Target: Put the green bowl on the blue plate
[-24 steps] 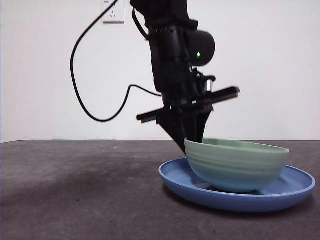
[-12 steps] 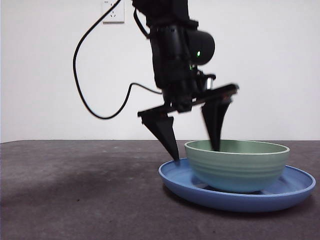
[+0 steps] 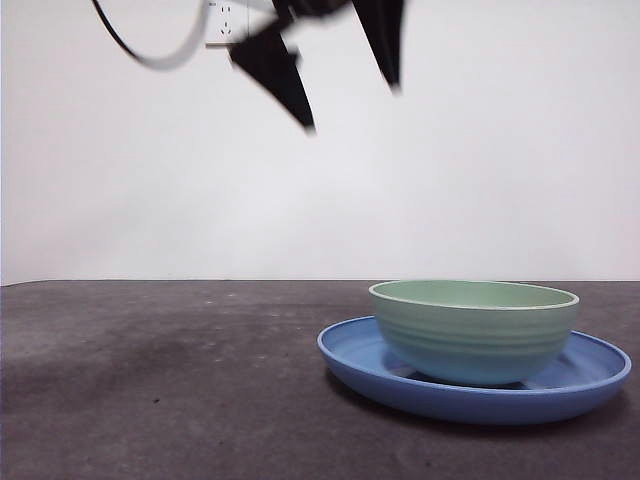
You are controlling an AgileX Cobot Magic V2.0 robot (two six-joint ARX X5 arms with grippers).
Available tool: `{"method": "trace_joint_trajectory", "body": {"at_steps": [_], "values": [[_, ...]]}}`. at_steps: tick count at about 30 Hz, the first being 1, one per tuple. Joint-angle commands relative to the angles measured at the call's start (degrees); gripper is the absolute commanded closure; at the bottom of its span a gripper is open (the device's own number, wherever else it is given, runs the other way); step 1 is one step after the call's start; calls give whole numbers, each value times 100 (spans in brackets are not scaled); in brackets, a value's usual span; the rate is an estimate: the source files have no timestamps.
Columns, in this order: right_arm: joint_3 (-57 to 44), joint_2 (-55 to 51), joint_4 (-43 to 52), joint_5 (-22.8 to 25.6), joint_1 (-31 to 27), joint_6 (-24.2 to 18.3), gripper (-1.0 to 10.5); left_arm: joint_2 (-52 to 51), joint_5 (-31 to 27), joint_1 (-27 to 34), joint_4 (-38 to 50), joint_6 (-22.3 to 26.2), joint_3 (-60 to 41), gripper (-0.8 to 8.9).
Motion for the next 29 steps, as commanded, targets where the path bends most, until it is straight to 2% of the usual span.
{"method": "trace_joint_trajectory", "body": {"at_steps": [1, 5, 8, 12, 16, 21, 29], "values": [[92, 31, 31, 26, 15, -46, 390, -577, -9, 138, -179, 142, -245, 335], [92, 33, 15, 216, 15, -15, 390, -1921, -9, 501, -24, 304, -1482, 333], [92, 48, -13, 422, 15, -17, 390, -2747, -9, 660, 321, 376, -2299, 270], [92, 133, -116, 743, 15, -20, 390, -3637, -9, 732, 704, 577, -3178, 250], [92, 278, -356, 861, 15, -26, 390, -4489, 31, 728, 1062, 835, -3923, 250], [92, 544, -859, 925, 15, -26, 390, -5357, 365, 710, 1397, 1176, -4631, 251], [92, 1029, -1231, 925, 15, -85, 390, -5995, 813, 710, 1622, 1217, -5191, 251]]}}
